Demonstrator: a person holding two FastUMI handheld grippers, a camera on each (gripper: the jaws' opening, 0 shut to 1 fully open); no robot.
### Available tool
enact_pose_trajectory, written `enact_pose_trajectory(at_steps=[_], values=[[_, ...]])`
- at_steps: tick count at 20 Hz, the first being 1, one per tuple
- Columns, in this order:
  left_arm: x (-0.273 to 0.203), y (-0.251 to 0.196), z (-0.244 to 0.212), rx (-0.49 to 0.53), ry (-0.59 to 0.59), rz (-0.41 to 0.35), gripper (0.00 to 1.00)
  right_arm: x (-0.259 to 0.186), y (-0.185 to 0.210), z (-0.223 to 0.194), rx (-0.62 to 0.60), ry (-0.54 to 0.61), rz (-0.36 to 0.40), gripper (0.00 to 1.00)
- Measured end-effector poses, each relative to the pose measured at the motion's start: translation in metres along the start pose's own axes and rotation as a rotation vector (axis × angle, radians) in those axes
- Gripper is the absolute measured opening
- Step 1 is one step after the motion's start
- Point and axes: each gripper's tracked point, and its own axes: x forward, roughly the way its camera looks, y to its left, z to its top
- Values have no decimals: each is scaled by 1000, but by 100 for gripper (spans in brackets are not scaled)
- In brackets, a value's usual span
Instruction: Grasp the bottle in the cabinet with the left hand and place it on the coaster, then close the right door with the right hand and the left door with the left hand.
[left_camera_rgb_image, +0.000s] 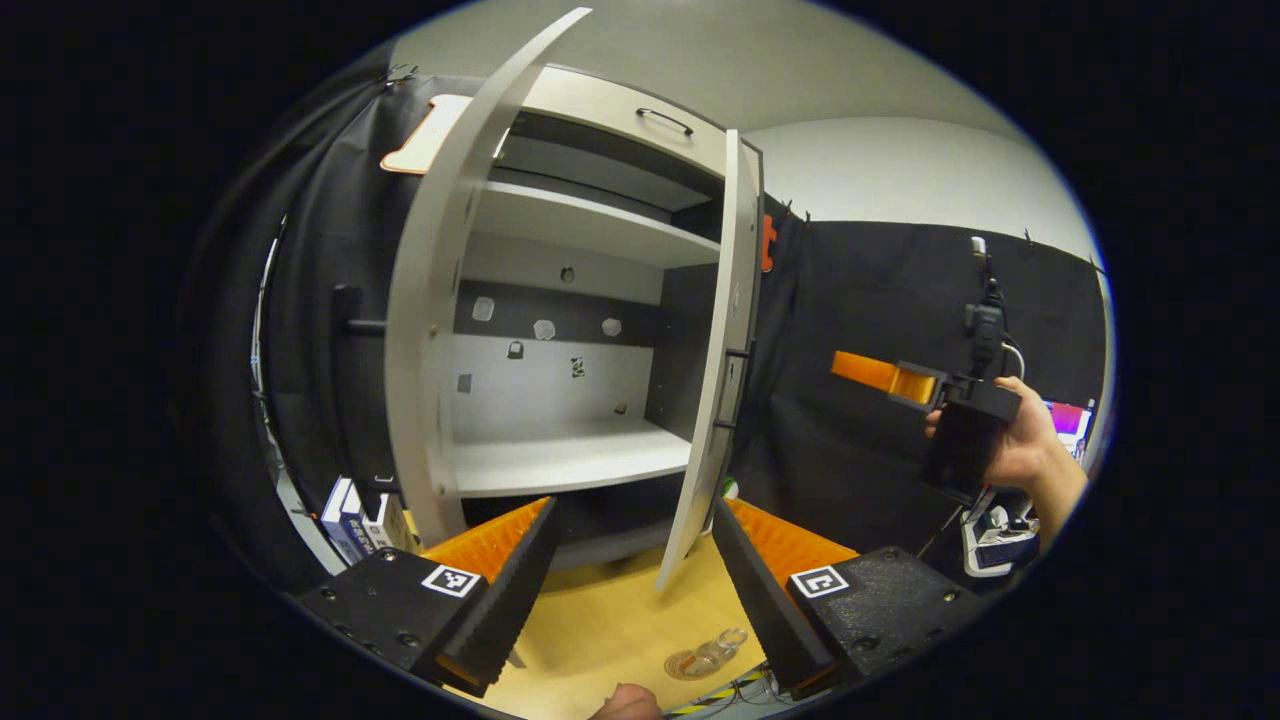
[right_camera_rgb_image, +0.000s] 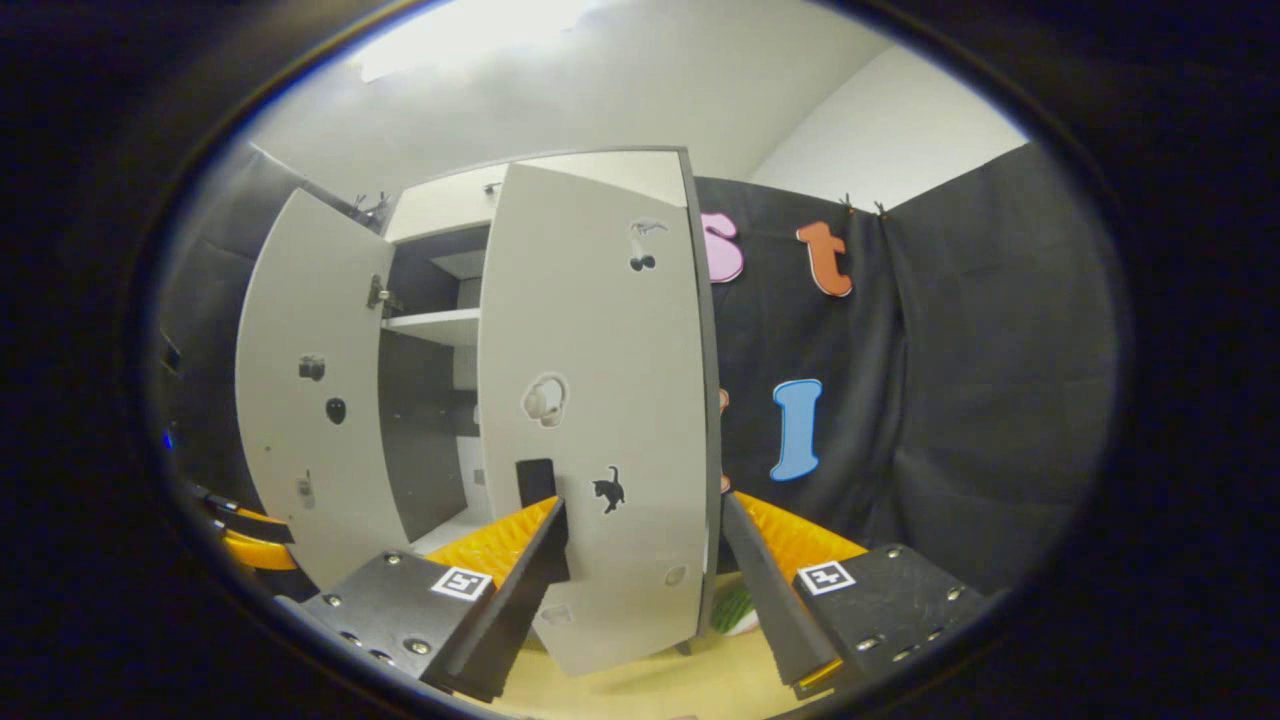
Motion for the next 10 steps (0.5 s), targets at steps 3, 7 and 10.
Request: enact_pose_trajectory(at_steps=[3,7,10], values=[[-28,27,-4,18,8,82,97,-48,17,-9,-15,11,35,95],[-56,73,-5,29,9,175,96,-117,36,-26,-21,42,69,93],[-69,120,5,55,0,267,96,-161,49,-24,3,34,90,95]])
